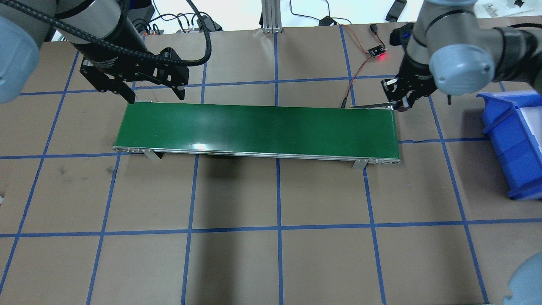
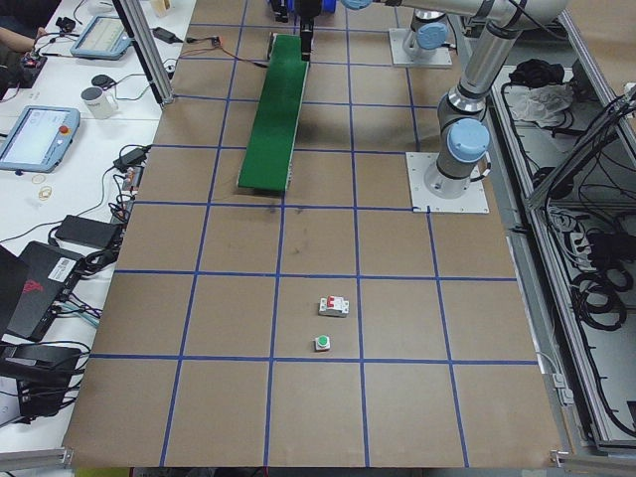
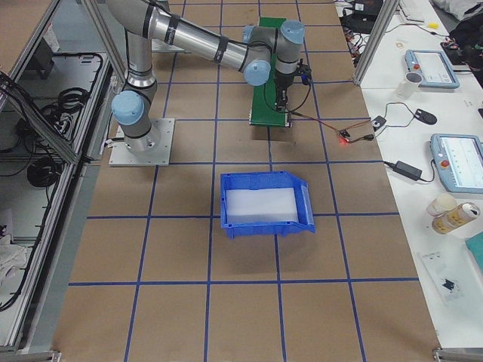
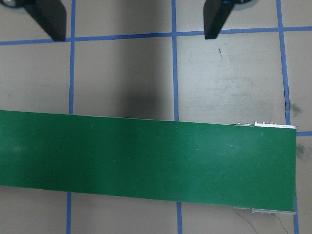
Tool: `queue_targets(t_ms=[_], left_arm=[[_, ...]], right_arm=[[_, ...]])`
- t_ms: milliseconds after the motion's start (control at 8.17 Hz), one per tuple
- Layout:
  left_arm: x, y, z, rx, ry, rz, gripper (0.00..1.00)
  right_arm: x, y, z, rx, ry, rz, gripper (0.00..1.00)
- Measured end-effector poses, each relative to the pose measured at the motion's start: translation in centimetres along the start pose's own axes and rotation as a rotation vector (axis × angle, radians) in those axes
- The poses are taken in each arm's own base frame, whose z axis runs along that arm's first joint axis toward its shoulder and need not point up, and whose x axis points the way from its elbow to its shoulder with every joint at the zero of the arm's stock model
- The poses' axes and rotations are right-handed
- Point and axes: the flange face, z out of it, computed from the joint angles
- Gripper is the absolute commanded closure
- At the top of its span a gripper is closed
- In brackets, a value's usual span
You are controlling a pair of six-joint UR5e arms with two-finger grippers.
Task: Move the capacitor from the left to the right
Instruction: 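Carry the capacitor with the right gripper into the blue bin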
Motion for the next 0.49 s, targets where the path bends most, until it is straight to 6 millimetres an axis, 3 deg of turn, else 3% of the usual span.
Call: queue_targets(t_ms=[245, 490], left_arm=[[0.0, 0.0, 0.0, 0.0, 0.0, 0.0, 0.0], [0.0, 0.0, 0.0, 0.0, 0.0, 0.0, 0.0]], right_arm=[[8.8, 1.4, -2.8, -0.001, 0.034, -0.082, 1.0], [18.3, 3.6, -3.2, -0.009, 0.039, -0.183, 1.0]])
